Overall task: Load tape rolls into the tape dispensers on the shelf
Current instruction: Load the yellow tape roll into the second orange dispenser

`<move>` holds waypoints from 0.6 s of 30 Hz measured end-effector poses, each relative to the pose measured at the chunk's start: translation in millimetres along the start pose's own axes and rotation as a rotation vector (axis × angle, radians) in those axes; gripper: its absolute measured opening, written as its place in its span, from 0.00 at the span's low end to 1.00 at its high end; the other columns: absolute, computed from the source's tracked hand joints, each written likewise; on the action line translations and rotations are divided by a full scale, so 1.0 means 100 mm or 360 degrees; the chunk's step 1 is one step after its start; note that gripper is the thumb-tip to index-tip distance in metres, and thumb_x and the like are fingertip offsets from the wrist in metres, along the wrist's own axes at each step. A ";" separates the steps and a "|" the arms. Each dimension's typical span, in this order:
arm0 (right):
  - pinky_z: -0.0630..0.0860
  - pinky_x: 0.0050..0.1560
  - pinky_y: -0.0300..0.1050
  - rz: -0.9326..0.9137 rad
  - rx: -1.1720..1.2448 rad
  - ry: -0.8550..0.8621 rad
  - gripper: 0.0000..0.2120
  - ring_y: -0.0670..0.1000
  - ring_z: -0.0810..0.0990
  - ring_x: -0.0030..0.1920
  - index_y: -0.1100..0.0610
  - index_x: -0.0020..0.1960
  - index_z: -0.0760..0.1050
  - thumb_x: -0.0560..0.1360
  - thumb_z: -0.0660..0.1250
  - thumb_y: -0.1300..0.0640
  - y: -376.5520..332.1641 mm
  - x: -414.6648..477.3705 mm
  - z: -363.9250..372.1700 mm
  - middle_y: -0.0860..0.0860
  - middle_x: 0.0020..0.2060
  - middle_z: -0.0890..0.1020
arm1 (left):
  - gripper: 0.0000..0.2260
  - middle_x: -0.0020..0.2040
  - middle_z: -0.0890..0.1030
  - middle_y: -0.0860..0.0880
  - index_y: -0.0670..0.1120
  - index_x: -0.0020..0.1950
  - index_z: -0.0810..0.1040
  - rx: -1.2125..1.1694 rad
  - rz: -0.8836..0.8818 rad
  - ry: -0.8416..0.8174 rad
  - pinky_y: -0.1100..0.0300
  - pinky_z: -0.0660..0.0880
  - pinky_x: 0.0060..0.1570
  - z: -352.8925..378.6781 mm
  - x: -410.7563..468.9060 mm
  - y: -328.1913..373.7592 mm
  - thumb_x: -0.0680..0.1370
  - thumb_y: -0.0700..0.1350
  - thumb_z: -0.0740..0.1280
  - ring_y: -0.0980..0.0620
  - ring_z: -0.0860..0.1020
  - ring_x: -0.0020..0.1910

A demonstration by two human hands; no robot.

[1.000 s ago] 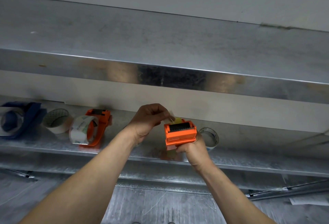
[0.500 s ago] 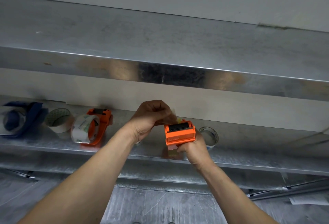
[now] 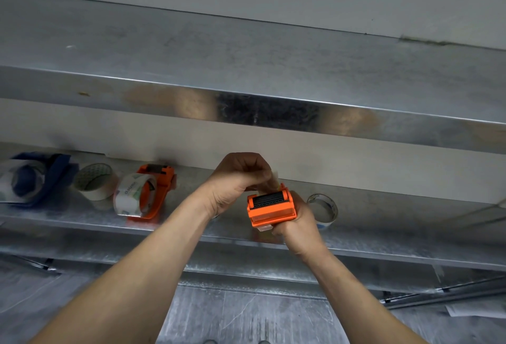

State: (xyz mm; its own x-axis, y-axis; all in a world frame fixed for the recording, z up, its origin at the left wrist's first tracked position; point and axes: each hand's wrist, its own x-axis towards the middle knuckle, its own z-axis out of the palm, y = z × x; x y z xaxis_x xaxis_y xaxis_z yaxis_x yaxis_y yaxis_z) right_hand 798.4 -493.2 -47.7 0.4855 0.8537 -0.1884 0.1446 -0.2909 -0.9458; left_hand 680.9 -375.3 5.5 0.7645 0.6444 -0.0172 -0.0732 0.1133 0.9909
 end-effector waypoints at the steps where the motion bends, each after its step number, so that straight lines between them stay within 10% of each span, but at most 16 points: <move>1: 0.73 0.35 0.35 0.0000 -0.0011 0.0002 0.21 0.40 0.79 0.34 0.55 0.45 0.74 0.51 0.68 0.61 -0.02 0.00 0.01 0.45 0.34 0.82 | 0.09 0.36 0.84 0.43 0.39 0.40 0.78 0.0023 0.0006 0.0008 0.59 0.79 0.41 0.01 0.00 0.01 0.76 0.28 0.64 0.47 0.84 0.37; 11: 0.66 0.22 0.28 -0.0039 -0.0234 0.0059 0.15 0.40 0.78 0.28 0.51 0.41 0.70 0.66 0.68 0.69 -0.09 0.01 0.00 0.46 0.32 0.78 | 0.06 0.38 0.86 0.46 0.41 0.40 0.82 0.0493 0.0053 0.0142 0.52 0.80 0.49 0.07 0.06 0.11 0.75 0.34 0.69 0.48 0.84 0.40; 18: 0.73 0.27 0.37 0.0032 -0.0146 -0.0053 0.24 0.48 0.80 0.36 0.56 0.48 0.75 0.51 0.65 0.63 0.00 0.07 0.00 0.52 0.38 0.83 | 0.03 0.42 0.85 0.40 0.34 0.45 0.80 0.0312 0.0000 0.0234 0.43 0.81 0.50 0.04 0.03 0.16 0.77 0.34 0.67 0.39 0.85 0.39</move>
State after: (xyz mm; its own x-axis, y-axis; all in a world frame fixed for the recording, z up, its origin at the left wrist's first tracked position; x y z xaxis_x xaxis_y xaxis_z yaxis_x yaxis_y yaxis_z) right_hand 801.7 -487.2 -49.2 0.4603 0.8609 -0.2170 0.2142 -0.3449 -0.9139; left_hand 685.1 -374.5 21.9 0.6619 0.7492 -0.0222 0.0634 -0.0264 0.9976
